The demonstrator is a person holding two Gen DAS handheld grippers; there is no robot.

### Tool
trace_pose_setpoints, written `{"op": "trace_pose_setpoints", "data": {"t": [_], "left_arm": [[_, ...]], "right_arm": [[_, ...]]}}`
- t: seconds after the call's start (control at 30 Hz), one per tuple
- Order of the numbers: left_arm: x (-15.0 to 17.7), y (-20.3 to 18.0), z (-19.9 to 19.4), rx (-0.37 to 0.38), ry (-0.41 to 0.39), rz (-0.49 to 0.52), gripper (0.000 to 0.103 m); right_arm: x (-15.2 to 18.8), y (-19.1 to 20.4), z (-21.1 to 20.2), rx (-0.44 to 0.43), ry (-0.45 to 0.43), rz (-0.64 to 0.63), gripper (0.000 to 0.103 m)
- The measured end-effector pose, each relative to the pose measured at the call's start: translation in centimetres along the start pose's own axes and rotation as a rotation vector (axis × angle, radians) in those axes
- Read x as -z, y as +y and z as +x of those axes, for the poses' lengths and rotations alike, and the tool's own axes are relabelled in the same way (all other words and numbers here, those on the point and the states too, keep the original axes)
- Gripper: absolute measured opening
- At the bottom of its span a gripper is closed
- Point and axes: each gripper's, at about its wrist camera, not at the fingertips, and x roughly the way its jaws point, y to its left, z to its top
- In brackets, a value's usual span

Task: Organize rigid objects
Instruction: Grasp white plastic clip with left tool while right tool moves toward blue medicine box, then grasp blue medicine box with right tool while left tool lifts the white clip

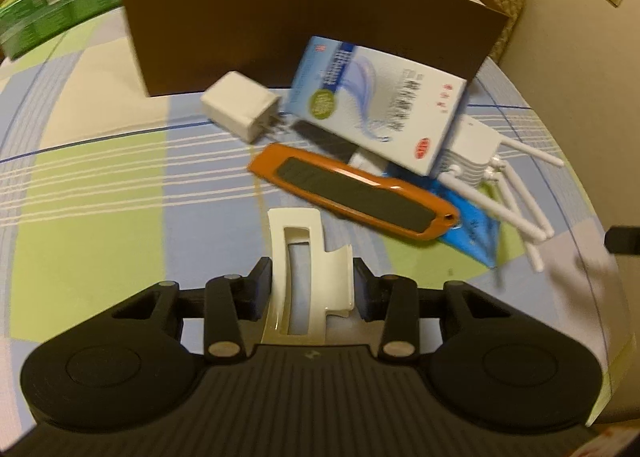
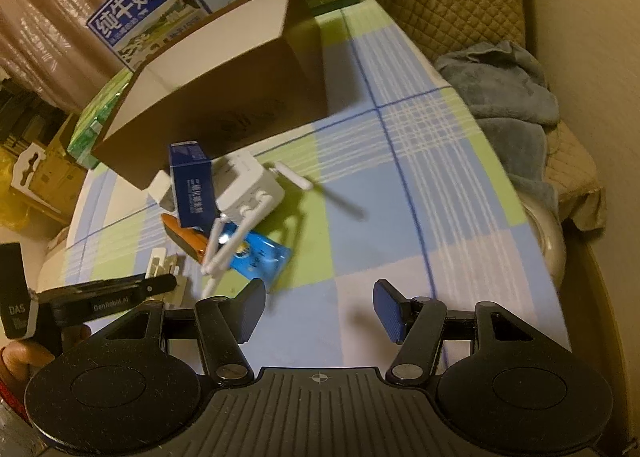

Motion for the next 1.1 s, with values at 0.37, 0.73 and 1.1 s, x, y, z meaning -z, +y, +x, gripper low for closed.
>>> {"op": "trace_pose_setpoints", "data": {"t": [0.37, 0.73, 1.1], "left_arm": [[0.3, 5.8, -1.6, -0.114, -0.014, -0.109, 0.036], [0.4, 8.7, -2.2, -0.138, -0.023, -0.165, 0.036], [-0.6, 10.3, -2.4, -0.145, -0.038, -0.185, 0.036]], "right_arm": [[-3.3, 4.5, 1.6, -0.108, -0.056, -0.145, 0.057], [-9.2, 9.5, 7.5, -0.202, -0.023, -0.286, 0.057], [-12.7, 11.5, 15.3, -0.187, 0.119, -0.345, 0.057]]}}
